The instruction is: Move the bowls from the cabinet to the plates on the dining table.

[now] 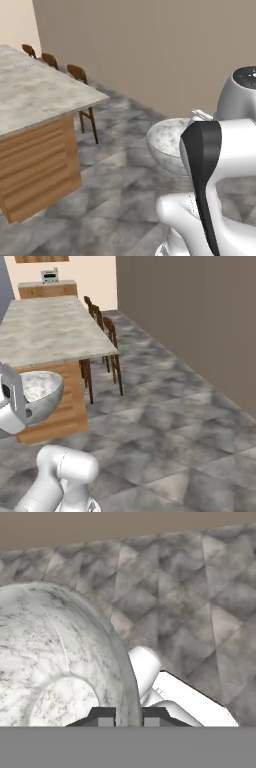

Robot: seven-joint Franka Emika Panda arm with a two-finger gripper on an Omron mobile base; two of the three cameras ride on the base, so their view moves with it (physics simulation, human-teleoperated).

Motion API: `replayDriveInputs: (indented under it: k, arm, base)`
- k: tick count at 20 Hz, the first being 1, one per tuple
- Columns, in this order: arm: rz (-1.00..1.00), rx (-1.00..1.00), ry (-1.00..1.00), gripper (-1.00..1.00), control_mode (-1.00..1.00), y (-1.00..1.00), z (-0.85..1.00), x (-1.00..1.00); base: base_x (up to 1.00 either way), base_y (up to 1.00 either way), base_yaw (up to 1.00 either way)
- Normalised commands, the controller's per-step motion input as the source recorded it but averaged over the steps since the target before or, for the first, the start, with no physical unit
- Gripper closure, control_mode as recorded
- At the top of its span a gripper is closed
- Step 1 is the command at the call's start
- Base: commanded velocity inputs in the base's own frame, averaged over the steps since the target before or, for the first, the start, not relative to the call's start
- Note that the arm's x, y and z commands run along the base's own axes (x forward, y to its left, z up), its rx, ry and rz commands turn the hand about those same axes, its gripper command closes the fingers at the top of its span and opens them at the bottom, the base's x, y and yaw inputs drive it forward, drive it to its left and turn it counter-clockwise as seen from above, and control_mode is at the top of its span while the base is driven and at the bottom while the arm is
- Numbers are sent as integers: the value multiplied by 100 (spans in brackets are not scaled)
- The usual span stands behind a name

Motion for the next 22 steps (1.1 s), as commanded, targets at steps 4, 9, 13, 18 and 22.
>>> replayDriveInputs:
  k: [4,9,13,18,22]
  arm:
    - [0,0,0,100,100,0,0,0]
    - [0,0,0,100,100,0,0,0]
    - [0,0,0,100,100,0,0,0]
    - [0,0,0,100,100,0,0,0]
    - [0,0,0,100,100,0,0,0]
  base:
    - [100,-72,20]
    - [100,-67,22]
    - [100,-55,27]
    - [100,-36,36]
    - [100,-42,35]
